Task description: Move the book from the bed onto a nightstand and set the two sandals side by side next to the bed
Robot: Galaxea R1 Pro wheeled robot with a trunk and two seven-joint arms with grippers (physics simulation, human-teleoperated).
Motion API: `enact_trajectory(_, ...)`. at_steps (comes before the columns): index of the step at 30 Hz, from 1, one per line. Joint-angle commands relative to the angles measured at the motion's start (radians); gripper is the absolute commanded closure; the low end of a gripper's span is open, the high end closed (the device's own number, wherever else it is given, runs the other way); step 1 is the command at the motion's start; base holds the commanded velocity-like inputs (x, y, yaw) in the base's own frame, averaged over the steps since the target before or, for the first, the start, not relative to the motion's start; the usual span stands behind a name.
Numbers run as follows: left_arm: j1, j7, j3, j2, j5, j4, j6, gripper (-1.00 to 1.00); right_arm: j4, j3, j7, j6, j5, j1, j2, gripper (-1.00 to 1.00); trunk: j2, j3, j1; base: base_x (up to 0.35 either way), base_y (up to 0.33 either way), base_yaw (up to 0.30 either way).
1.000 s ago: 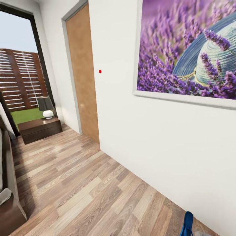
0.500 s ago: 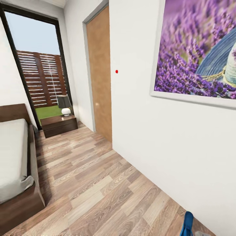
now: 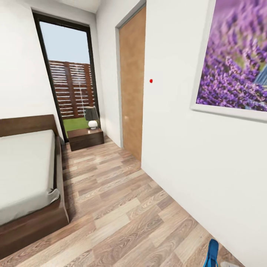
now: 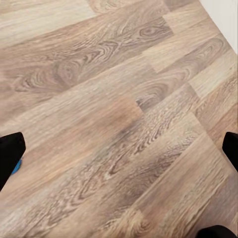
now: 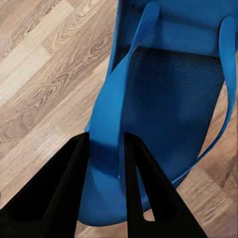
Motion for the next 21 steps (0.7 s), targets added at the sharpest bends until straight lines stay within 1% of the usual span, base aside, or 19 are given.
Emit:
enact_trajectory(1,-0.001,-0.005,0.001,0.000,0.006,0.001,0.000,-1.00,0.001,0.007,0.005,-0.004,-0.009,0.000,0.000,1.00,-0.001,-0.001,0.000,0.000,0.000,0.291)
enact_trajectory(7,-0.001,-0.005,0.001,0.000,0.006,0.001,0.000,-1.00,0.001,0.007,0.005,-0.004,-0.009,0.000,0.000,1.00,-0.001,-0.001,0.000,0.021,-0.019,0.291)
enact_trajectory(12,-0.001,-0.005,0.001,0.000,0.006,0.001,0.000,-1.00,0.001,0.007,0.005,-0.004,-0.009,0.000,0.000,1.00,-0.001,-0.001,0.000,0.144,-0.074,0.291)
enact_trajectory(21,-0.001,-0.005,0.001,0.000,0.006,0.001,0.000,-1.00,0.001,0.007,0.005,-0.004,-0.009,0.000,0.000,1.00,-0.001,-0.001,0.000,0.017,-0.007,0.291)
